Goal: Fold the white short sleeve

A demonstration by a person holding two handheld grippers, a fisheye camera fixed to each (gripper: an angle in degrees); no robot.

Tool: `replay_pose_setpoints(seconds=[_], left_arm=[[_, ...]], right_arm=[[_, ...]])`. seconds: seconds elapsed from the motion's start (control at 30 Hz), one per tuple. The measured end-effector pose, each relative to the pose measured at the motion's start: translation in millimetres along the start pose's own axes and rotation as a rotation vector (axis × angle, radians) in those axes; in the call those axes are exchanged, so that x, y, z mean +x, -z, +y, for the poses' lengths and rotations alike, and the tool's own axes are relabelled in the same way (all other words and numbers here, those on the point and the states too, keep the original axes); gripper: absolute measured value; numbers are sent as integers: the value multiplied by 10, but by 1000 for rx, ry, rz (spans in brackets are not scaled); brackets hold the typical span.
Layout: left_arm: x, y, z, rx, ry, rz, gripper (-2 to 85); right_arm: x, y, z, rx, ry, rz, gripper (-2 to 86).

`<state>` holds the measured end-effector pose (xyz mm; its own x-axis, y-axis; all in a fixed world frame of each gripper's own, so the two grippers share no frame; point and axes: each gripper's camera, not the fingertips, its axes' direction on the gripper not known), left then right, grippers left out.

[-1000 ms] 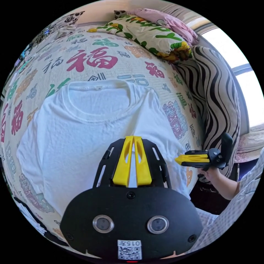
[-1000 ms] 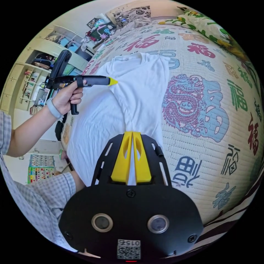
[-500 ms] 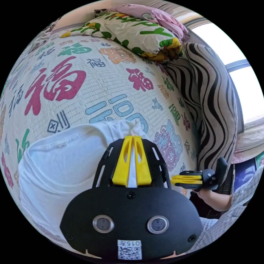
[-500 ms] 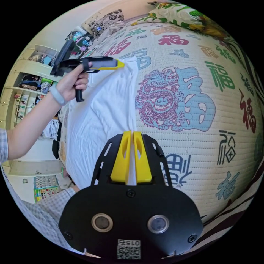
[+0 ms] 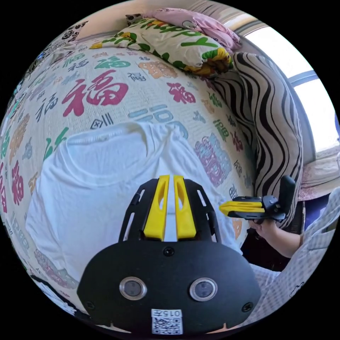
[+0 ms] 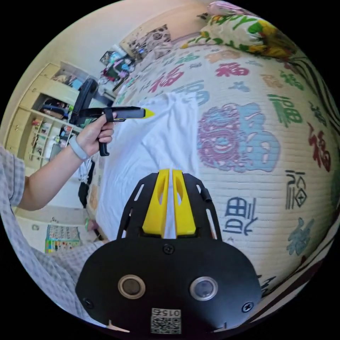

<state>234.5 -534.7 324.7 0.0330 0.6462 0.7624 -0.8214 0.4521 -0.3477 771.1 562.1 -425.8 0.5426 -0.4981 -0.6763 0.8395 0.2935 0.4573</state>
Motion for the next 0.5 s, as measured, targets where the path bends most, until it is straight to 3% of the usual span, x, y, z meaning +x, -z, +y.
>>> replay_pose_setpoints(seconds=[0.13, 0.2, 0.5], left_arm=[[-70, -114, 407, -105, 3, -108, -4], [-155, -168, 523, -130, 7, -126, -4], [-562, 649, 1384, 172, 208, 22, 31]], right_arm=[[-246, -498, -74, -174, 55, 56, -3], [-282, -608, -61, -174, 56, 79, -4], [-666, -466, -214, -115, 23, 18, -2]])
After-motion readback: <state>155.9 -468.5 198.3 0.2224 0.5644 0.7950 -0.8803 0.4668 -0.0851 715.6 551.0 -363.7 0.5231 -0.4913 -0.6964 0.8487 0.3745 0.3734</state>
